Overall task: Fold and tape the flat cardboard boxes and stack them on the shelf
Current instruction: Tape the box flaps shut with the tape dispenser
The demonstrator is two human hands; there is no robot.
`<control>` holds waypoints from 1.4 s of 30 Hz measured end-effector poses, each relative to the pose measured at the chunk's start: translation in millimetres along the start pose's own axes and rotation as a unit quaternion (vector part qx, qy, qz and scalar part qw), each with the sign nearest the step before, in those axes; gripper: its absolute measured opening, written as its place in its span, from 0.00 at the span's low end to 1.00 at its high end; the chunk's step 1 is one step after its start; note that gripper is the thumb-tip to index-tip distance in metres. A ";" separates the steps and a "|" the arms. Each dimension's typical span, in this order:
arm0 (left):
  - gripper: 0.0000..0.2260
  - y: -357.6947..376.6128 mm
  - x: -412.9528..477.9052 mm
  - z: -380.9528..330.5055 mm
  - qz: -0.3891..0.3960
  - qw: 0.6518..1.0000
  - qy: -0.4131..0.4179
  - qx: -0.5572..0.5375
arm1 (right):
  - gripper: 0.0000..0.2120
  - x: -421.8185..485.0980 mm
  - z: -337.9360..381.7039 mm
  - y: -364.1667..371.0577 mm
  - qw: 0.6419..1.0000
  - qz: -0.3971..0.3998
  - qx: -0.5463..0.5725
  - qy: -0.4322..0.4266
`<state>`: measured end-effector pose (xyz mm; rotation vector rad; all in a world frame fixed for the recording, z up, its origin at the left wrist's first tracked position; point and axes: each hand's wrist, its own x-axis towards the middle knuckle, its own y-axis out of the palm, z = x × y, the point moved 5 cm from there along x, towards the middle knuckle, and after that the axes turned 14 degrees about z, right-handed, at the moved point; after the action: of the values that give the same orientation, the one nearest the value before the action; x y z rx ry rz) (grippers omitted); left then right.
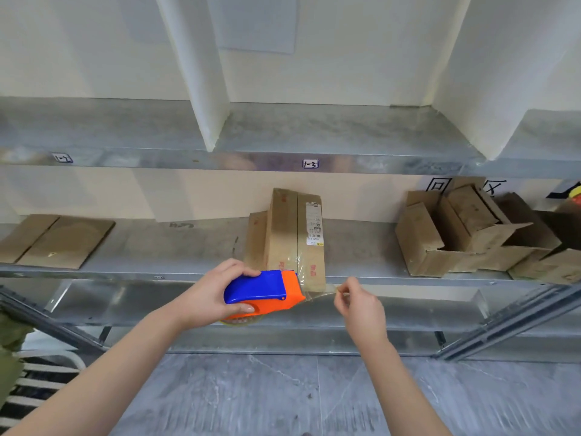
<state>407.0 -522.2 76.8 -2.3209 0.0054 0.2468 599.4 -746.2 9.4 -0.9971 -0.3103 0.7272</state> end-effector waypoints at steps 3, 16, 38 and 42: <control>0.26 1.2 4.9 -1.8 -0.006 1.000 0.012 0.009 | 0.08 -0.3 -3.5 11.5 0.979 0.061 0.191 0.024; 0.27 10.1 13.9 -7.0 -0.004 1.000 0.010 0.019 | 0.14 -5.0 -10.1 33.7 0.723 0.169 0.666 0.065; 0.28 3.6 14.6 0.9 -0.003 0.999 -0.009 0.031 | 0.04 6.8 -34.1 37.8 0.859 0.013 0.487 0.156; 0.31 -13.4 8.8 13.5 -0.009 0.999 -0.030 0.035 | 0.03 17.6 -41.1 26.7 0.883 -0.001 0.439 0.165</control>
<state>414.4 -502.6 75.7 -2.2422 -0.0366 0.3033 623.8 -752.0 -36.2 -0.2329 0.3136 0.5826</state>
